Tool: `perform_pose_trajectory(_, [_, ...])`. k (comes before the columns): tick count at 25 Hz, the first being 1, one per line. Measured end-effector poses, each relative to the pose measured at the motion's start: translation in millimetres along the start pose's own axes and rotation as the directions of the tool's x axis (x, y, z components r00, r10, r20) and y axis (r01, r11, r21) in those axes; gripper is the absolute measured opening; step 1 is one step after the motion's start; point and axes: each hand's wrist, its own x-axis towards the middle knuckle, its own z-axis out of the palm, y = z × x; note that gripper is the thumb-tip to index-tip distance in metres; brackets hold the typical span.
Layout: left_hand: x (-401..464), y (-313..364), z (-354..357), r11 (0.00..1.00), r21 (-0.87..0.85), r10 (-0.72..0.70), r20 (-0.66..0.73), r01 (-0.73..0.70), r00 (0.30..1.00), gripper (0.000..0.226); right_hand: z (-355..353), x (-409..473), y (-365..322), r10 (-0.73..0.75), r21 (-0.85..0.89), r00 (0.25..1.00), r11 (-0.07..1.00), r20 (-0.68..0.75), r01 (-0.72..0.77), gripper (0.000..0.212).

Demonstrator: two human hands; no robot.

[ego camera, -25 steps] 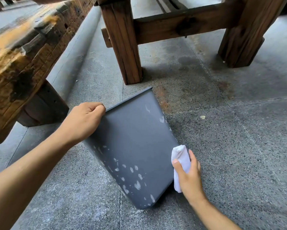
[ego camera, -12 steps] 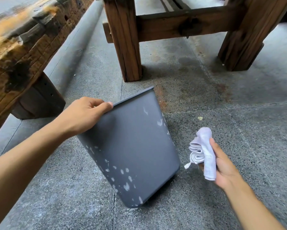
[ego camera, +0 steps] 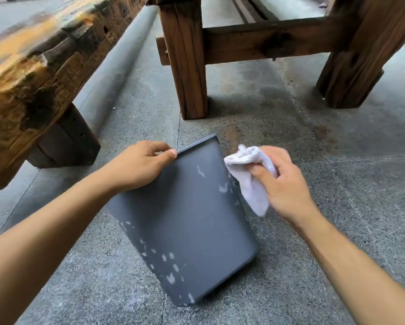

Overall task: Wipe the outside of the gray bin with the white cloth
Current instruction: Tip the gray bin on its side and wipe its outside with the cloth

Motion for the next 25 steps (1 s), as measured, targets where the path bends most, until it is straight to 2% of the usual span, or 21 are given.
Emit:
perform_pose_trajectory(1, [1, 3, 3, 1.000, -0.020, -0.004, -0.011, 0.004, 1.000, 0.028, 5, 6, -9, -0.148, -0.120, 0.989, 0.982, 0.003, 0.148, 0.033])
perform_pose_trajectory(3, [6, 9, 9, 1.000, 0.009, -0.017, -0.037, 0.018, 0.999, 0.026, 18, 15, -22, -0.422, -0.325, 0.904, 0.848, 0.068, 0.420, 0.041])
perform_pose_trajectory(4, [9, 11, 12, 0.999, 0.029, -0.022, -0.044, 0.023, 0.999, 0.026, 24, 19, -27, -0.527, -0.390, 0.843, 0.758, 0.105, 0.522, 0.043])
perform_pose_trajectory(6, [13, 14, 15, 0.999, 0.001, -0.042, -0.046, 0.043, 0.998, 0.027, 38, 27, -33, -0.637, -0.481, 0.755, 0.619, 0.154, 0.621, 0.045])
perform_pose_trajectory(9, [14, 12, 14, 0.982, -0.163, -0.098, -0.027, 0.092, 0.995, 0.026, 57, 28, -30, -0.625, -0.538, 0.748, 0.560, 0.226, 0.630, 0.041])
perform_pose_trajectory(11, [12, 9, 15, 0.975, -0.197, -0.112, -0.037, 0.103, 0.993, 0.029, 61, 25, -22, -0.587, -0.534, 0.752, 0.550, 0.300, 0.642, 0.043])
perform_pose_trajectory(15, [7, 3, 14, 0.961, -0.235, -0.172, -0.108, 0.143, 0.979, 0.055, 58, 19, -9, -0.525, -0.498, 0.749, 0.560, 0.405, 0.662, 0.045])
perform_pose_trajectory(18, [5, 0, 14, 0.956, -0.239, -0.197, -0.106, 0.168, 0.975, 0.066, 53, 9, 0, -0.469, -0.501, 0.771, 0.586, 0.430, 0.637, 0.046])
perform_pose_trajectory(22, [4, 1, 12, 0.941, -0.267, -0.235, -0.077, 0.207, 0.969, 0.069, 42, -1, 13, -0.406, -0.497, 0.806, 0.638, 0.431, 0.588, 0.050])
perform_pose_trajectory(25, [2, 0, 12, 0.938, -0.280, -0.240, -0.105, 0.203, 0.965, 0.070, 37, -11, 24, -0.376, -0.490, 0.820, 0.665, 0.431, 0.563, 0.053])
